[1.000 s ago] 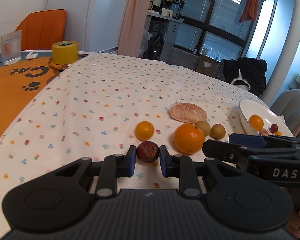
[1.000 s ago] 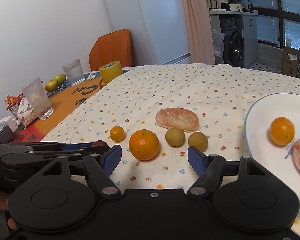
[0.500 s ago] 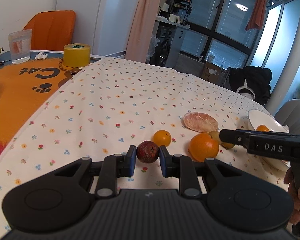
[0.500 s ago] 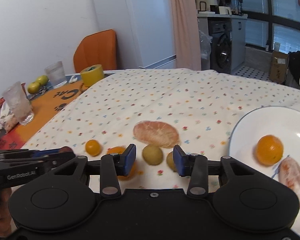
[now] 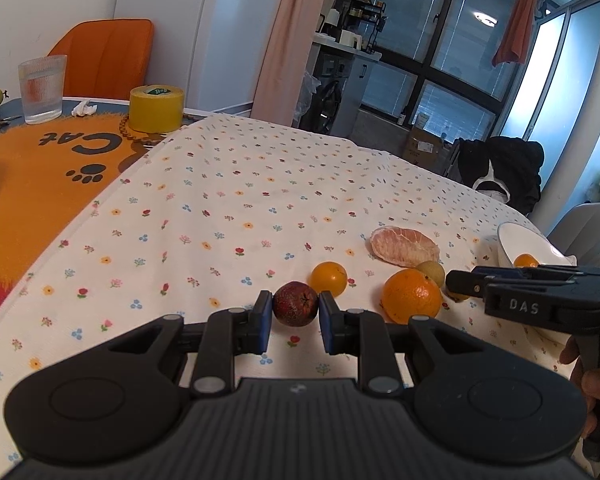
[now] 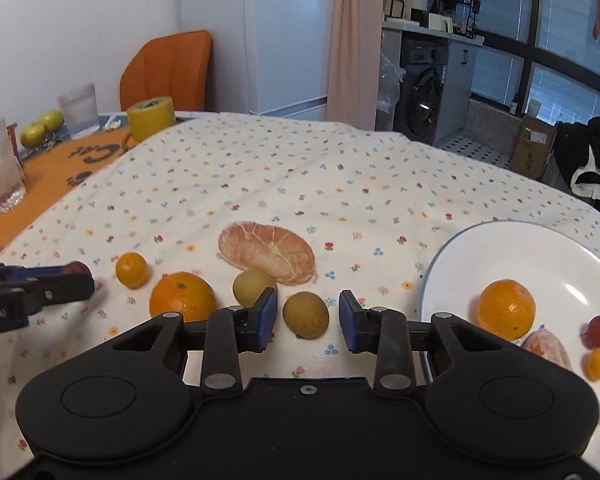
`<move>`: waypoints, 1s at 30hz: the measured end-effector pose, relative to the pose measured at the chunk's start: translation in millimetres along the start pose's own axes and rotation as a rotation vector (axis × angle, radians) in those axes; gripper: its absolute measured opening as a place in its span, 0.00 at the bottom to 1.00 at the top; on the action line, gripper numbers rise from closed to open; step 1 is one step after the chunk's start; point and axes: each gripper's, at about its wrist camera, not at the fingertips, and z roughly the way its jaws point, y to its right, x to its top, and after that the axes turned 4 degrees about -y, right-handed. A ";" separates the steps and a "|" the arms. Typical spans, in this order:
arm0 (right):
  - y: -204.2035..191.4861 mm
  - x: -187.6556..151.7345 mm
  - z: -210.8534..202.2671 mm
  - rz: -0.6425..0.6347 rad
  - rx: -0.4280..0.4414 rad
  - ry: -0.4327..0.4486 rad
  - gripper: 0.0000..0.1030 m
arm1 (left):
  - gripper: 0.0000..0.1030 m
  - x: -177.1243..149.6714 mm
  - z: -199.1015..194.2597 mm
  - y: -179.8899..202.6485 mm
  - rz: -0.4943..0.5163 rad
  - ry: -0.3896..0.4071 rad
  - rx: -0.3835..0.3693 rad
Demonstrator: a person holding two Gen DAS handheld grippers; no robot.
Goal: Organize fruits
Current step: 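Grasp the dark red plum with the left gripper while the right gripper grasps a green round fruit, then carry the plum and green fruit onto the white plate and open both grippers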
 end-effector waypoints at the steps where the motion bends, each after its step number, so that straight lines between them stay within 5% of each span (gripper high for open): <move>1: -0.5 -0.7 2.6 -0.005 0.005 -0.012 0.30 | 0.22 -0.2 -0.3 0.0 0.000 0.000 0.000; 13: 5.0 -3.8 -23.4 0.003 0.015 0.043 0.23 | 0.22 3.1 -12.2 13.9 0.020 0.021 -0.013; 30: 54.2 -26.0 -75.3 0.125 0.013 0.123 0.23 | 0.22 9.4 -23.5 89.5 0.147 0.046 -0.090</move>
